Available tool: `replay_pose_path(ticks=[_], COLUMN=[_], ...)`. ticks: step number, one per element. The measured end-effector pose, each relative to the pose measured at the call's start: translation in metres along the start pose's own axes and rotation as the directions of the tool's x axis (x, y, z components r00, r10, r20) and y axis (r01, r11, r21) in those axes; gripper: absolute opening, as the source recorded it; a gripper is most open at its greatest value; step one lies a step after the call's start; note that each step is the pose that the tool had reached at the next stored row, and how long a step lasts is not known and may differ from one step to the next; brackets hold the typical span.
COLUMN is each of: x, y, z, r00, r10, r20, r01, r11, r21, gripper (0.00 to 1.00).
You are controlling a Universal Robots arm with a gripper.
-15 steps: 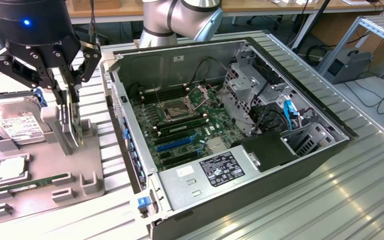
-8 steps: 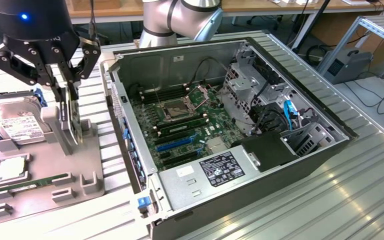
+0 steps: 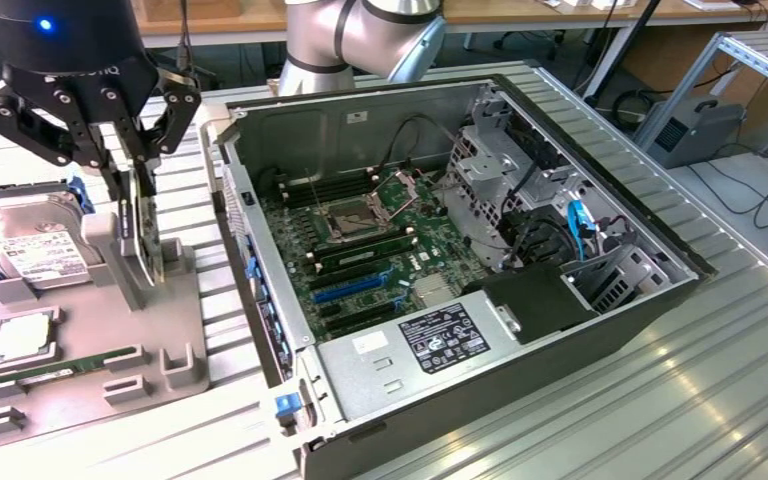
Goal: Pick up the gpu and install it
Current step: 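Pick up the gpu and move the gpu toward the slot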
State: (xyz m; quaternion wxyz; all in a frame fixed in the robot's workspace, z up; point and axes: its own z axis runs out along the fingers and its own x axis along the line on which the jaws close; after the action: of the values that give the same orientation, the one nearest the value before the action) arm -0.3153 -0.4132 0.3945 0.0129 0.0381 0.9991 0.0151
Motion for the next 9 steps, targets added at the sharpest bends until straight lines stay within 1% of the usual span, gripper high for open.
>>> replay_pose_path(ticks=[9], x=[-0.0004], y=[0.0002], z=[-0.0054], r00=[1.0000], r10=[0.000], r20=[-0.0002], r01=[0.000], r11=[1.0000], r21=[0.0000], gripper=[0.27])
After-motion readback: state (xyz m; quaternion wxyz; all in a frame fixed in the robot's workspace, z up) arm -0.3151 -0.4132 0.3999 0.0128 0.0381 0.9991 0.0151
